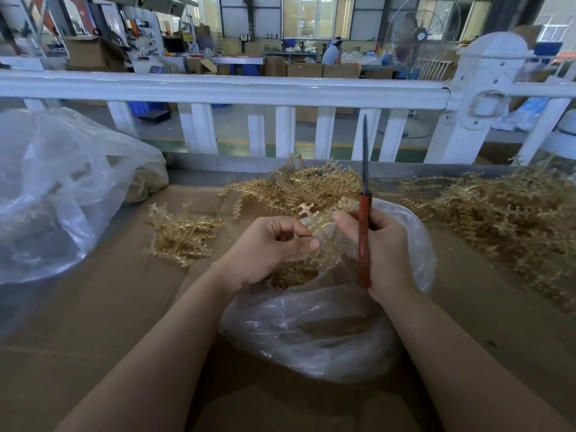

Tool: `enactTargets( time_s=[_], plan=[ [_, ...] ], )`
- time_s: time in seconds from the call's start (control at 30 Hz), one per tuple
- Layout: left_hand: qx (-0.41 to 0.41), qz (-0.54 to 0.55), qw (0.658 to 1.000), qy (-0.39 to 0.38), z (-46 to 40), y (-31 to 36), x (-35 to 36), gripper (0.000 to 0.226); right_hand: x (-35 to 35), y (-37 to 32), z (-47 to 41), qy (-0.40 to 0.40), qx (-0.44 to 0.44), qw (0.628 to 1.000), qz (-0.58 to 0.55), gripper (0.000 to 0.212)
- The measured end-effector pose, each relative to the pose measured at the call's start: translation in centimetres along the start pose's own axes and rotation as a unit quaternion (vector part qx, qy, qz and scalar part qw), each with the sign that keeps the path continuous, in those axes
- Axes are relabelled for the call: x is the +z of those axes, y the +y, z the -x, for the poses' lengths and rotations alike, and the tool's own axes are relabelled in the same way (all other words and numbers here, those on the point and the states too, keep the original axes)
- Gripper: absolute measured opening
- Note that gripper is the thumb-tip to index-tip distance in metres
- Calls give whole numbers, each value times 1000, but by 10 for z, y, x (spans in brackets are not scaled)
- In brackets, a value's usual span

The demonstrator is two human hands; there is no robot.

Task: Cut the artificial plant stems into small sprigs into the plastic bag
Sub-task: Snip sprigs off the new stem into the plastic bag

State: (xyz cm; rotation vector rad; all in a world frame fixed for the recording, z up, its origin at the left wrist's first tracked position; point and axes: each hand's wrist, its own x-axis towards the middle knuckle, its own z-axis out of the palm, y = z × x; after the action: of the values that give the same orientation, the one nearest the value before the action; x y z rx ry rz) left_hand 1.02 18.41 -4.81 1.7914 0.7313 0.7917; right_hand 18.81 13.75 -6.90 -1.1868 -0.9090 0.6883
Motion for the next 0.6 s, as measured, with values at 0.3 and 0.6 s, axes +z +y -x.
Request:
enactTargets(
  time_s=[0.3,0.6],
  plan=[
    [-10,28,999,38,0,-3,4,19,6,9,0,54,-32,985,160,15],
    [-7,43,998,42,-1,-6,7,17,10,11,3,80,-72,968,225,13]
  ],
)
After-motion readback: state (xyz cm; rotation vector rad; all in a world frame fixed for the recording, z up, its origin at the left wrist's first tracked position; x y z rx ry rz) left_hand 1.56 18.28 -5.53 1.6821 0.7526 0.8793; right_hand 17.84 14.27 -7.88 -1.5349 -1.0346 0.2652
